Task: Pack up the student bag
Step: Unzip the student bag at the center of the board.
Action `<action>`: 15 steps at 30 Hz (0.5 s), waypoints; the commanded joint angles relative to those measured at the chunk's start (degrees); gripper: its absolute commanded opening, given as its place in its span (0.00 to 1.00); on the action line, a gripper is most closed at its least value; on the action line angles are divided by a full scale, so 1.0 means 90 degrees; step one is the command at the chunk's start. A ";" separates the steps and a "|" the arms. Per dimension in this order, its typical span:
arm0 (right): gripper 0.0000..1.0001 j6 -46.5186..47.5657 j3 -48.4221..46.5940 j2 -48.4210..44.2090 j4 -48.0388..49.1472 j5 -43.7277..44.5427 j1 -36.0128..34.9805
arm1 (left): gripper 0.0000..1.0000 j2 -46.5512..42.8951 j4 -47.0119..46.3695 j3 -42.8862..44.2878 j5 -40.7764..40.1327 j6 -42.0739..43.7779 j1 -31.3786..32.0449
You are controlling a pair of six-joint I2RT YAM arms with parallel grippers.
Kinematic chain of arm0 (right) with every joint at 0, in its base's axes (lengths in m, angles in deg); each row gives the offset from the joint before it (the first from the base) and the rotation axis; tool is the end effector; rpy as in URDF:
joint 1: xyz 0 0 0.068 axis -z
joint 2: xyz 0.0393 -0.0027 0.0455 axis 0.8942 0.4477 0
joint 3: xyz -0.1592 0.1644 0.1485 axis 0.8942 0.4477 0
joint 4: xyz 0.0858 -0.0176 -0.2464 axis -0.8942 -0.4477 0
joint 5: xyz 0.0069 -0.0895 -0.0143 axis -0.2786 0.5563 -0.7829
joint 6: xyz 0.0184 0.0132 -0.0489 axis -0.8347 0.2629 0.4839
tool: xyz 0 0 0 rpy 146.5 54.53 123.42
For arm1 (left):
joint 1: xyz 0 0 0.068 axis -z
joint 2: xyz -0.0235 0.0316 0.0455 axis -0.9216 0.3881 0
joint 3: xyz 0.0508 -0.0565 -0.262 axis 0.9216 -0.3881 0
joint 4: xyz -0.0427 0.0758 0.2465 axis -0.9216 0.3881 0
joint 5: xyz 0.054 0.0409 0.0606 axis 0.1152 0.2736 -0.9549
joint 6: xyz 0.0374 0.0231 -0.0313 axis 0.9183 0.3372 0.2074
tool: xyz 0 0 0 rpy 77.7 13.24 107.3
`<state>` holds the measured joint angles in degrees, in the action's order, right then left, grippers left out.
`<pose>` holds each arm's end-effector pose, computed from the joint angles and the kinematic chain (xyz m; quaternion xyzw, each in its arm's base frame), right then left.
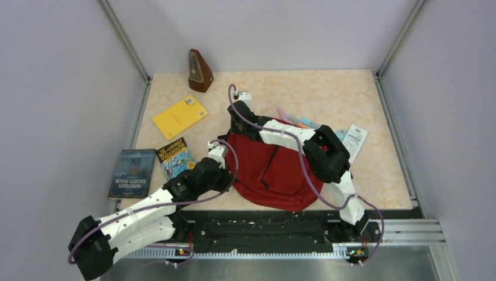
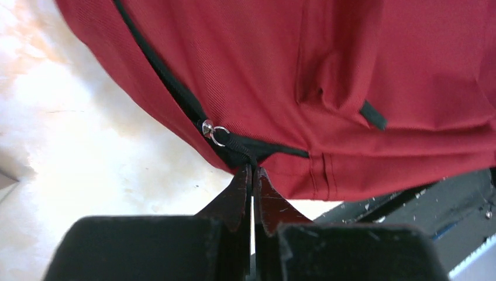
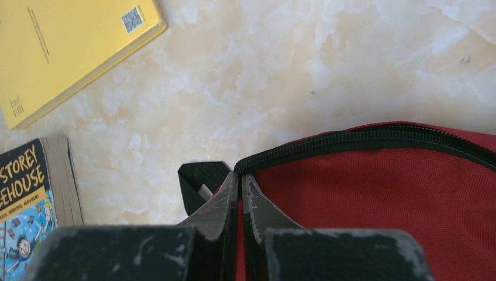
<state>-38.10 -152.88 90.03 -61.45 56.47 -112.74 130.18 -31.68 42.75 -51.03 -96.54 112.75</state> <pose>0.3330 0.3714 0.2024 -0.0584 0.8855 0.1874 0.4212 0.1249 -0.1227 0.1969 0.0814 0.8962 -0.2412 0.3634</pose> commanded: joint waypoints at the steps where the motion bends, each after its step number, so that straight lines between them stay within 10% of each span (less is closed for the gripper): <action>1: 0.00 0.0065 -0.0480 0.0078 0.0658 0.0429 0.0082 | 0.00 0.0153 -0.0232 -0.0056 0.0563 0.0050 0.0249; 15: 0.00 0.0070 -0.0299 -0.0037 0.0832 0.0466 0.0072 | 0.00 0.1729 -0.1945 0.0129 0.1054 -0.0232 0.1029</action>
<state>-38.10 -153.67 91.08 -58.94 58.48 -112.63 141.30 -40.73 42.64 -45.04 -97.24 119.70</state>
